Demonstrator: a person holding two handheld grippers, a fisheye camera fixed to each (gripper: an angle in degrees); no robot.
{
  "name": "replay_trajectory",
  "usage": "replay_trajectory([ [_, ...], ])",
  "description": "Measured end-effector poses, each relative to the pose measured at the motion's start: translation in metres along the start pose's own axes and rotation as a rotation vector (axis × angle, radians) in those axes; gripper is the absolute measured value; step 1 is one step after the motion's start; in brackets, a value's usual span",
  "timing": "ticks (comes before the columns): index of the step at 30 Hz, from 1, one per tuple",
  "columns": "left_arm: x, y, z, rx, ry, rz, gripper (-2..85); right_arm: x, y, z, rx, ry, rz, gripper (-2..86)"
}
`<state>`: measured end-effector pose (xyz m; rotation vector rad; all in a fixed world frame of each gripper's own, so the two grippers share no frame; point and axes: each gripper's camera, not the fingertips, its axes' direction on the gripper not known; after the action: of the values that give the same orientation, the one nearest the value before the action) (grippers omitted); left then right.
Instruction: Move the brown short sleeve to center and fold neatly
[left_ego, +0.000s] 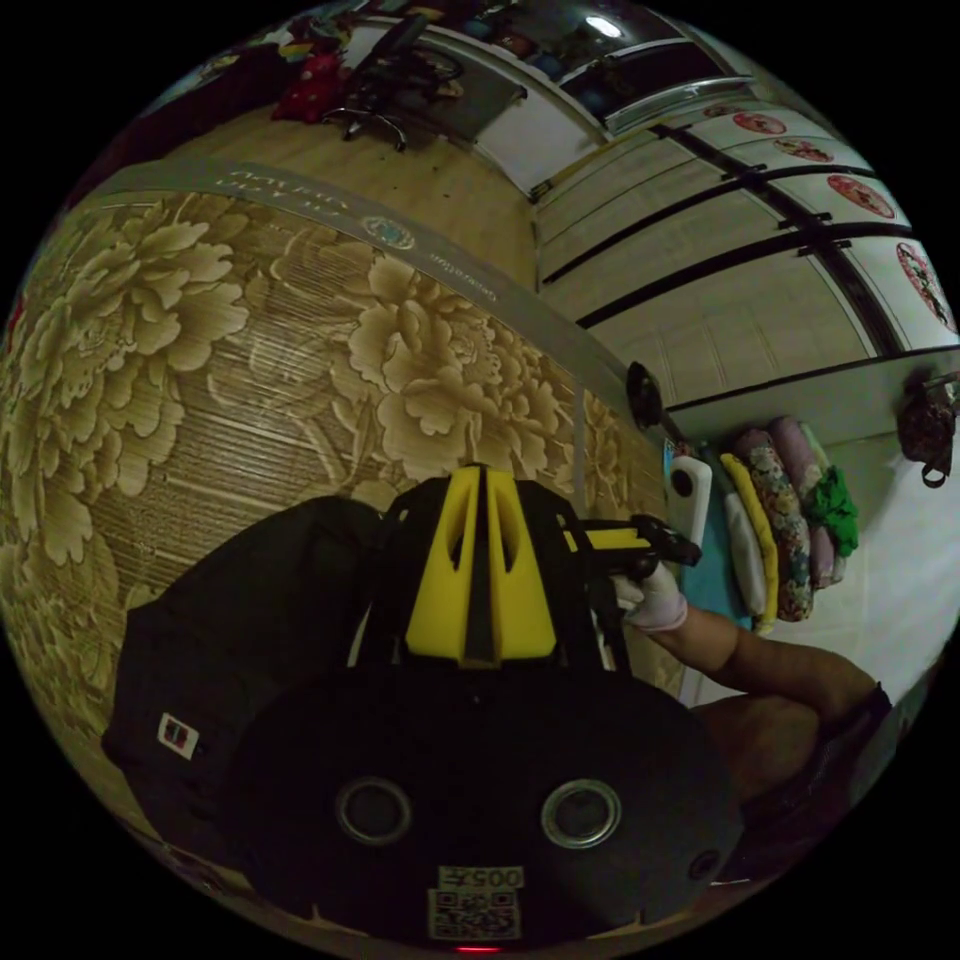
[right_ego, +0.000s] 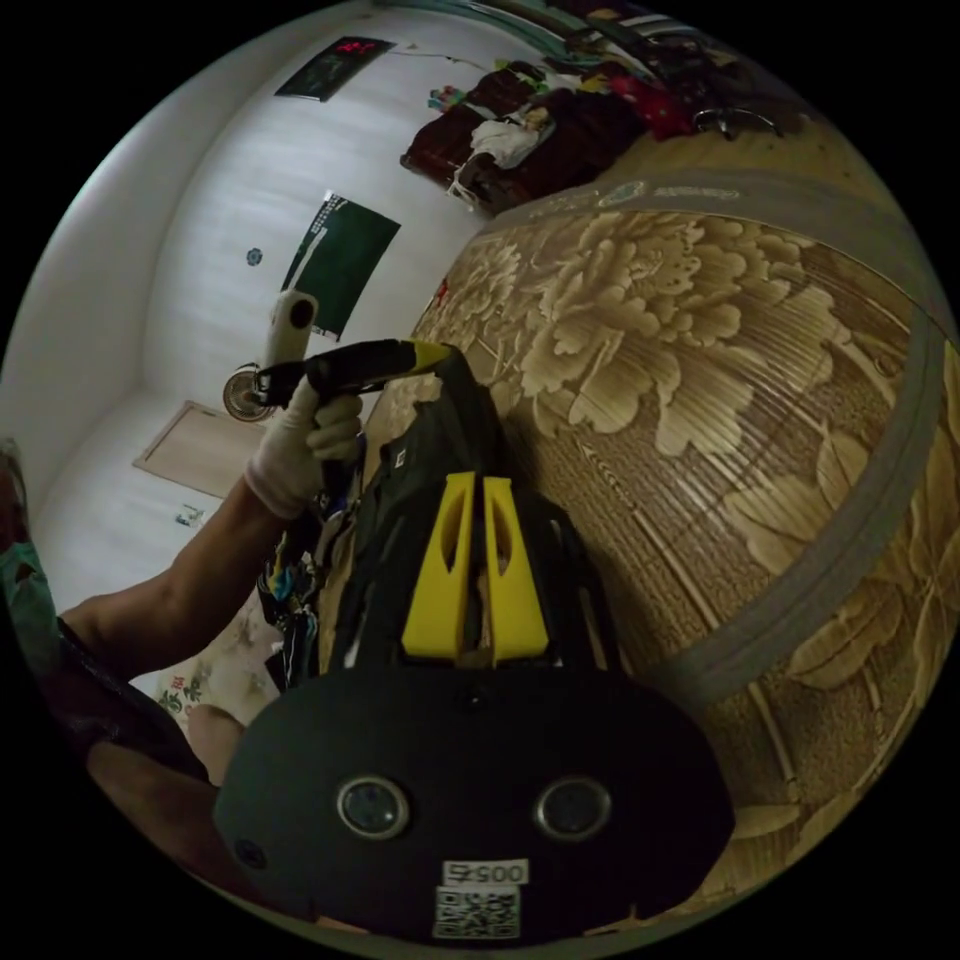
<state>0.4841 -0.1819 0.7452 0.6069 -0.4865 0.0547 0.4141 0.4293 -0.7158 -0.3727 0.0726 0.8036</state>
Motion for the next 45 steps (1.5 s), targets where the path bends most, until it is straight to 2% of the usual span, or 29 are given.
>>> replay_trajectory([
  [5,-0.014,0.010,-0.020,0.030,0.055,-0.004,0.5,-0.040,-0.018,0.015,-0.009,-0.036,-0.086,-0.7],
  [8,-0.024,0.030,-0.037,0.017,0.075,0.013,0.4,-0.077,-0.026,0.039,-0.076,-0.042,-0.190,-0.3],
  [13,-0.063,0.091,-0.062,-0.052,-0.091,-0.101,-0.1,-0.113,-0.034,0.101,-0.282,-0.125,-0.223,2.5],
  [17,-0.075,0.137,-0.085,0.077,-0.172,-0.193,-0.6,-0.130,-0.041,0.118,-0.248,-0.220,-0.215,1.2],
  [21,-0.066,0.183,-0.084,0.207,-0.135,-0.169,-0.7,-0.152,-0.051,0.127,-0.195,-0.112,-0.232,-0.8],
  [24,-0.063,0.206,-0.057,0.176,-0.097,-0.183,-0.7,-0.174,-0.052,0.155,-0.255,0.052,-0.267,-0.9],
  [27,-0.062,0.228,-0.028,0.120,-0.170,-0.218,-0.6,-0.193,-0.046,0.188,-0.332,0.204,-0.304,-1.0],
  [30,-0.060,0.259,-0.026,0.181,-0.194,-0.257,-0.6,-0.218,-0.042,0.202,-0.326,0.257,-0.351,-1.0],
  [33,-0.050,0.307,-0.041,0.335,-0.216,-0.267,-0.7,-0.255,-0.034,0.205,-0.291,0.246,-0.507,-1.0],
  [36,-0.043,0.355,-0.037,0.319,-0.270,-0.296,-0.7,-0.271,-0.025,0.237,-0.442,0.314,-0.534,-1.0],
  [37,-0.038,0.379,-0.037,0.358,-0.309,-0.313,-0.7,-0.271,-0.024,0.241,-0.440,0.317,-0.524,-1.0],
  [41,-0.022,0.462,-0.044,0.480,-0.323,-0.368,-0.6,-0.294,-0.034,0.245,-0.378,0.179,-0.449,-1.0],
  [45,-0.010,0.546,-0.045,0.470,-0.509,-0.455,0.3,-0.341,-0.046,0.262,-0.334,0.113,-0.520,-0.9],
])
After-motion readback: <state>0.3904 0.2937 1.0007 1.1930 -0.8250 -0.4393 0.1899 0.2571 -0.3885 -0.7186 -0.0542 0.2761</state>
